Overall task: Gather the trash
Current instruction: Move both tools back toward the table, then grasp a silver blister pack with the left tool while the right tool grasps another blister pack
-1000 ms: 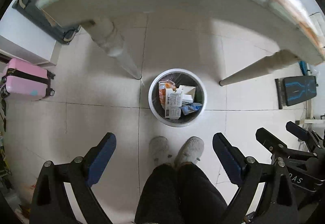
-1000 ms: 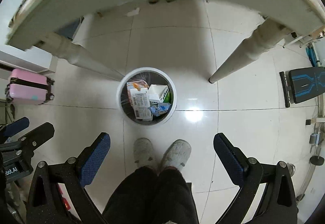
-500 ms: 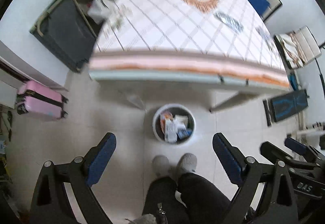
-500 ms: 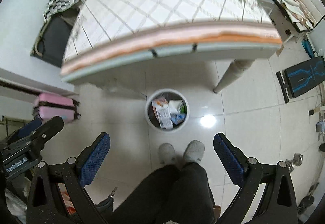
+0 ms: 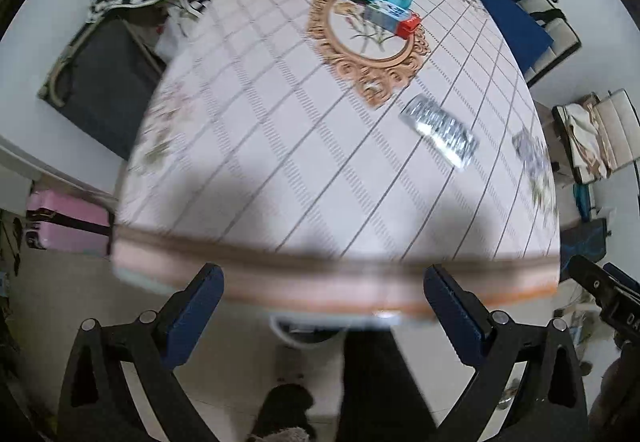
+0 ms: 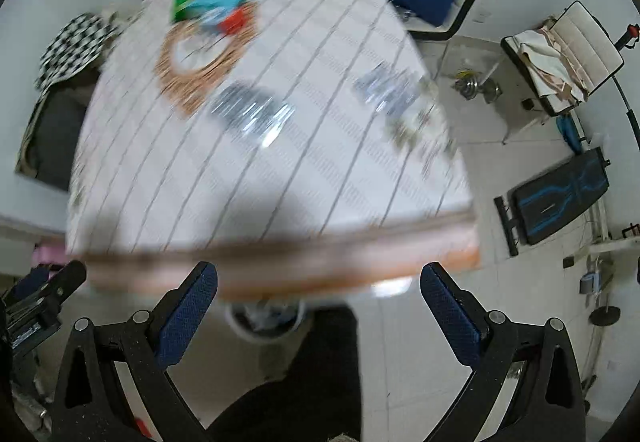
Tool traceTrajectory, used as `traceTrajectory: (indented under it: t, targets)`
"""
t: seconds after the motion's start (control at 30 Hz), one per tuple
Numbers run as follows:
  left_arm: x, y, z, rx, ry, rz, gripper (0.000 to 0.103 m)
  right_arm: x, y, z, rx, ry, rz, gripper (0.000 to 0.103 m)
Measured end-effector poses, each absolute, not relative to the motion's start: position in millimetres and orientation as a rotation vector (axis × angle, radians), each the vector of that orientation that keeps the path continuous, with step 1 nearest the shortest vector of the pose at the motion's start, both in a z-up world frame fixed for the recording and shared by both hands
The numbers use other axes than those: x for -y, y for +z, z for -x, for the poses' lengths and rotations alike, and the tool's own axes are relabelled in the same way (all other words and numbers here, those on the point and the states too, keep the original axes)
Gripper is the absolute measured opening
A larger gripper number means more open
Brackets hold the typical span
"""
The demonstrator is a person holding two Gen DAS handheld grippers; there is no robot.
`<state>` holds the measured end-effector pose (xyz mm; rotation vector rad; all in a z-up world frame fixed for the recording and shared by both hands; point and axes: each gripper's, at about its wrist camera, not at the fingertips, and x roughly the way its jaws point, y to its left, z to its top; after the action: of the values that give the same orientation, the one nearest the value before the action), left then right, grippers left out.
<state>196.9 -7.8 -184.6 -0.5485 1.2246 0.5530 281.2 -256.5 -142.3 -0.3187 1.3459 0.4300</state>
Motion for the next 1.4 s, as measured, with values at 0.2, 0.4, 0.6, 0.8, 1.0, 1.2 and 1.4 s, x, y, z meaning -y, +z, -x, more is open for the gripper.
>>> traceTrajectory:
  t: [0.2,0.4,0.6,0.8,1.0,1.2,1.4]
  targets:
    - [-10.1,-232.0,-311.7,-1.338,0.548,0.803,0.101,252.7,-193.3,-410.0,-1.42,0.37,0.327,0.103]
    - [-25.3,-284.1,-398.1,-1.394,0.555,1.052,0.101,243.4,-240.2,-488.5,-1.516,0.401,0.316,0.103]
    - [-23.3,-303.3,-429.3,-1.465,0.657,0.899,0.071,224.1,-267.4,-508.5,-1.549,0.485,0.424,0.103]
    - [9.7,-291.9,-433.1,-1.485,0.506,0.433,0.071,204.0,-290.7,-509.6,-1.52,0.558,0.542,0.103]
    - [-7.2,-299.4,-408.9,-1.495,0.489,0.608,0.072,196.2,-301.7,-503.1,-1.463,0.552,0.573,0.082]
    - [5.3,-299.3,-408.0,-1.466,0.538,0.569,0.065,189.2,-295.7,-484.1,-1.43,0.558,0.566,0.061]
    - [18.9,-298.5,-408.3,-1.463,0.515,0.56,0.061,198.4,-284.1,-481.1,-1.443,0.559,0.477,0.061]
